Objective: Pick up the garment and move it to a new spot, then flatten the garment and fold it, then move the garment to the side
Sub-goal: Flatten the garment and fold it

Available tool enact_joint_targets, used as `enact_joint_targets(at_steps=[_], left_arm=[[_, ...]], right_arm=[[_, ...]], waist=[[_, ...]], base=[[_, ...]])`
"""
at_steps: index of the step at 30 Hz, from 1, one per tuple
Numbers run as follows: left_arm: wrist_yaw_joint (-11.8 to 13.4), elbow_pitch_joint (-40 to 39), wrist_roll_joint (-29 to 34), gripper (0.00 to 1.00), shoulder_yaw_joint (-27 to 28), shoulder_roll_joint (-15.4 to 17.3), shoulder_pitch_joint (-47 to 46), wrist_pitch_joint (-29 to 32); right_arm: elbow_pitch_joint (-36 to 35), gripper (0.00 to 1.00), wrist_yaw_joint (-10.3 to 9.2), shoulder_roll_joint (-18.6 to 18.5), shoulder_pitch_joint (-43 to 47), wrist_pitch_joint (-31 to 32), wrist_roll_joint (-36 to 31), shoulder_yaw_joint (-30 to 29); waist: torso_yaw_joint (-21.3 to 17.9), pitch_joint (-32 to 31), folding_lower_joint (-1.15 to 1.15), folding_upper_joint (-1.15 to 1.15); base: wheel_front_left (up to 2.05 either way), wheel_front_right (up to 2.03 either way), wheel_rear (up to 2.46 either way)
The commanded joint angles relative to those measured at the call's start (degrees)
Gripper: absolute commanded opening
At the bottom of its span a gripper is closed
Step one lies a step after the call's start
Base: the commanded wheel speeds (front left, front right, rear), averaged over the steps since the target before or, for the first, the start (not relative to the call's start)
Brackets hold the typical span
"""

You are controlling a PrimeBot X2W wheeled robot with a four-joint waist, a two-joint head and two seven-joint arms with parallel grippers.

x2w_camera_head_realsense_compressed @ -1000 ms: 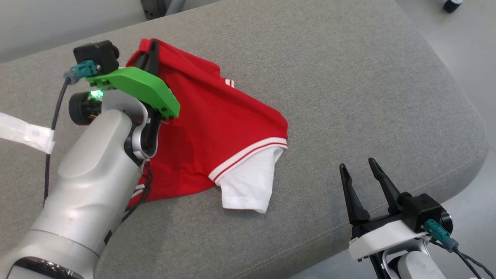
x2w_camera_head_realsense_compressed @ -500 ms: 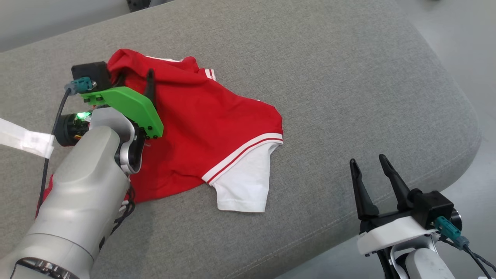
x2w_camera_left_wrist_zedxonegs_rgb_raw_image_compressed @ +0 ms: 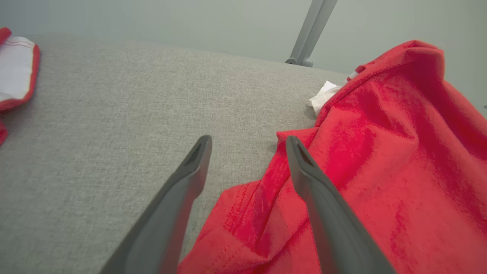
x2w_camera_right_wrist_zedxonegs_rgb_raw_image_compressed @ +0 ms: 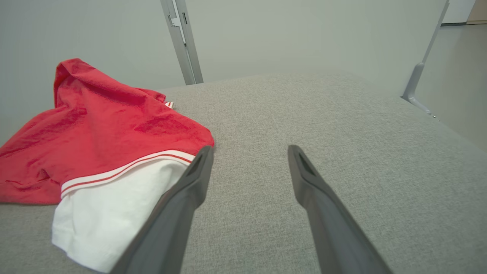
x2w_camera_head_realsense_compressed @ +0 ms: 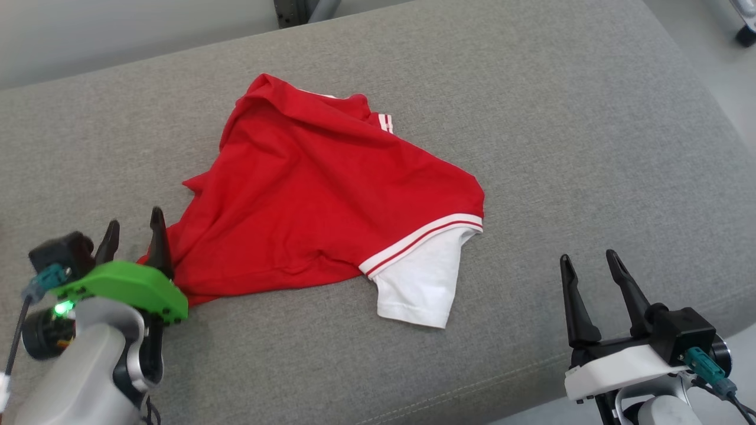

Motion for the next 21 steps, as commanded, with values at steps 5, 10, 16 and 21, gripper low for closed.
enact_joint_targets(at_steps=[5, 10, 16, 21], left_arm=[[4.57, -13.45, -5.02, 1.0, 2.39, 5.52, 13.19, 3.22], [6.4, -22.66, -7.81, 1.0, 2.32, 9.14, 18.53, 8.35], [5.72, -25.51, -11.12, 1.0, 2.9, 10.03, 19.46, 12.18], [3.52, -22.14, -10.76, 1.0, 1.61, 9.4, 15.71, 14.69]], right_arm=[[-0.23, 1.0, -0.02, -0.08, 1.25, -0.18, -1.27, -0.07], [-0.09, 1.0, -0.03, -0.07, 1.18, -0.18, -1.69, 0.21], [0.06, 1.0, -0.02, -0.07, 0.52, -0.18, -2.01, 0.72], [0.39, 1.0, -0.02, -0.23, 0.13, -0.18, -2.01, 1.34]], waist=[[4.75, -2.28, 0.0, 0.65], [6.13, -2.48, 0.0, 0.65], [6.59, -2.17, 0.0, 0.65], [6.2, -1.83, 0.0, 0.65]], base=[[0.0, 0.0, 0.0], [0.0, 0.0, 0.0], [0.0, 0.0, 0.0], [0.0, 0.0, 0.0]])
